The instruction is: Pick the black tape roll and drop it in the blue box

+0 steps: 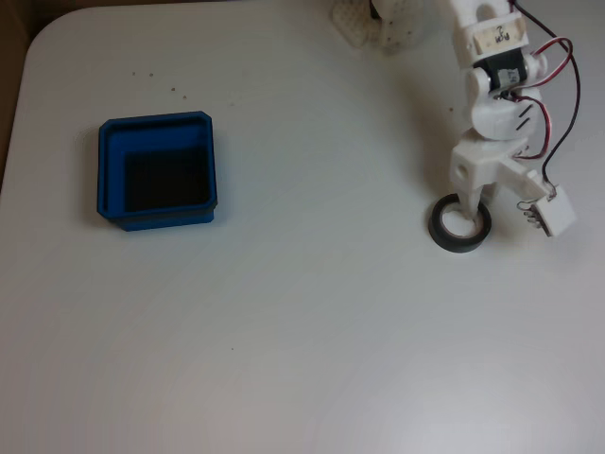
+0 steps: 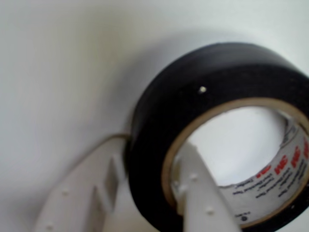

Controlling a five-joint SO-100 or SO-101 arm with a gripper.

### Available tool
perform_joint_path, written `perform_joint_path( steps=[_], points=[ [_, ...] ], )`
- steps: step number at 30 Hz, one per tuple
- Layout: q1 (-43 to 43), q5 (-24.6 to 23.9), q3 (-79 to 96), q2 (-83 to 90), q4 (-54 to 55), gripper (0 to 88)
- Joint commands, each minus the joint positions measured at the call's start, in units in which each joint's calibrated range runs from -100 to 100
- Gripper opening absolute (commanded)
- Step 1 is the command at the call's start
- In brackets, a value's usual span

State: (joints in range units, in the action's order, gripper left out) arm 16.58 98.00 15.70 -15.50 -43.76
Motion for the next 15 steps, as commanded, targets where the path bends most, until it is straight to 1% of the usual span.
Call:
perform_joint_path(
  steps=[1, 5, 8, 11, 15],
  points=[
    [-0.6, 0.3, -3.2, 6.7, -0.1, 1.8],
    [-0.6, 0.0, -3.1, 14.7, -1.2, 1.8],
    [-0.6, -0.1, -3.1, 20.0, -4.5, 1.8],
    [-0.8, -0.2, -3.1, 24.7, -10.2, 1.8],
    [-3.9, -0.2, -3.1, 31.4, -20.5, 1.8]
  ],
)
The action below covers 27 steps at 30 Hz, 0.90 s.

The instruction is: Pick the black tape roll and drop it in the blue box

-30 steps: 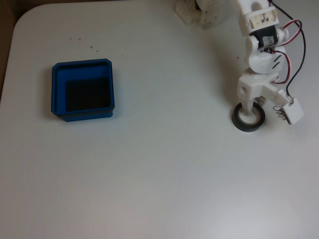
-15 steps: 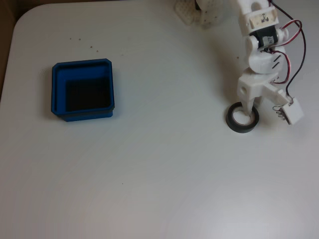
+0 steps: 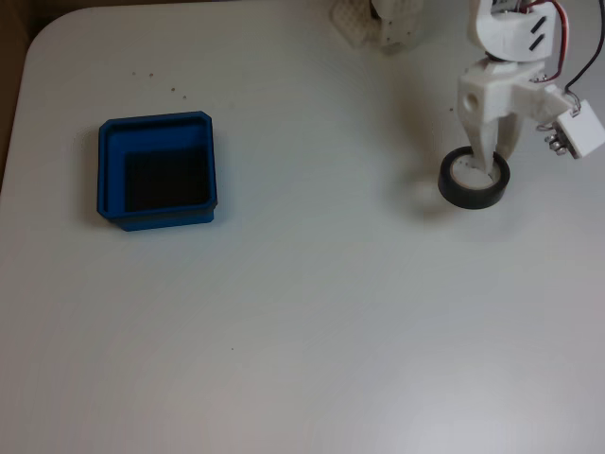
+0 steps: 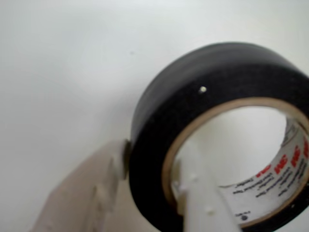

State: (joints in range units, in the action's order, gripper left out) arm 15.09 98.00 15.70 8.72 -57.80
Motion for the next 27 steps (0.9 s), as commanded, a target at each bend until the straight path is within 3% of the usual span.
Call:
perform_joint_path(
  steps=[1, 6, 15, 21, 27],
  points=[
    [-3.8, -0.2, -3.1, 8.9, -9.1, 1.8],
    [-15.4, 0.2, -3.2, 17.8, -17.1, 1.8],
    [-47.4, -0.3, -3.0, 24.1, -18.2, 2.1],
    [-63.5, 0.0, -3.0, 24.1, -18.1, 2.1],
    [-69.5, 0.3, -3.0, 24.0, -17.4, 2.1]
  ],
)
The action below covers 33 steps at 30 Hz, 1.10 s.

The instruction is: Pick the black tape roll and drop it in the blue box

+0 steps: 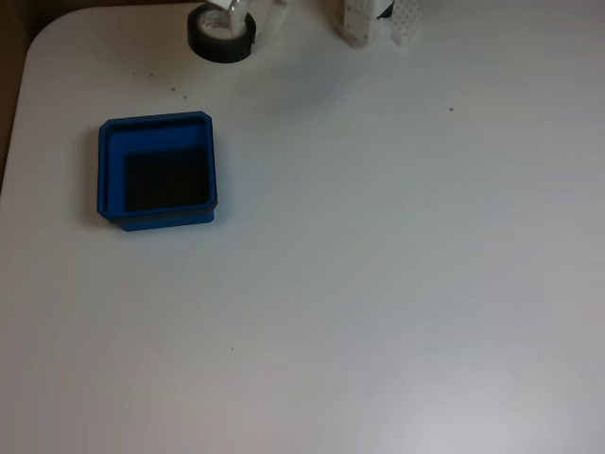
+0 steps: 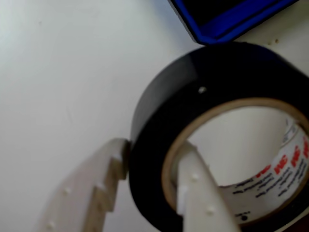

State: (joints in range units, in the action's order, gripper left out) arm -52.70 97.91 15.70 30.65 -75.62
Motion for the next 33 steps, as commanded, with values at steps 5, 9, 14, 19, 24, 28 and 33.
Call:
perform_joint_path(
  steps=[5, 9, 14, 19, 24, 28, 33],
  points=[
    [-1.4, 0.2, -3.2, 1.5, 0.6, 2.2],
    [1.4, 0.2, -5.5, -5.0, 2.2, 2.2],
    [2.4, -0.2, -12.5, -18.2, 9.3, 2.1],
    [2.2, -0.2, -19.6, -28.1, 12.3, 2.1],
    [2.1, 0.2, -26.1, -36.0, 12.4, 2.1],
    [1.2, 0.0, -31.1, -41.4, 12.5, 2.1],
    [-1.5, -0.2, -36.7, -45.9, 12.5, 2.1]
  ],
)
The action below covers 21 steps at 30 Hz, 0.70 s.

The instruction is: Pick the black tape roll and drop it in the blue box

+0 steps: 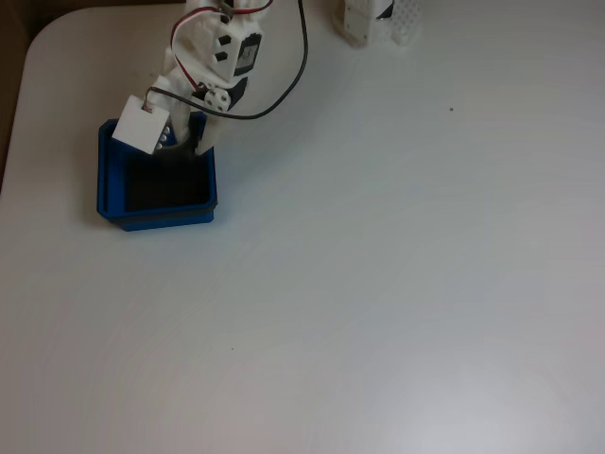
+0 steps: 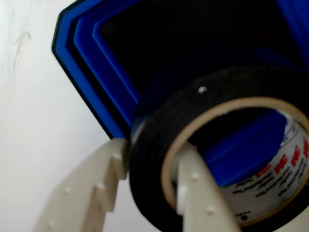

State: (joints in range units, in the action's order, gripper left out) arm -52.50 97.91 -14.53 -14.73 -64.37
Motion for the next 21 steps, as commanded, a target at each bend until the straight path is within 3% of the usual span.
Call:
perform_joint_path(
  steps=[1, 21],
  points=[
    [-2.3, -0.1, -7.6, -1.2, 1.2, 2.1],
    [-2.9, -0.2, -11.5, -7.2, 1.2, 2.1]
  ],
)
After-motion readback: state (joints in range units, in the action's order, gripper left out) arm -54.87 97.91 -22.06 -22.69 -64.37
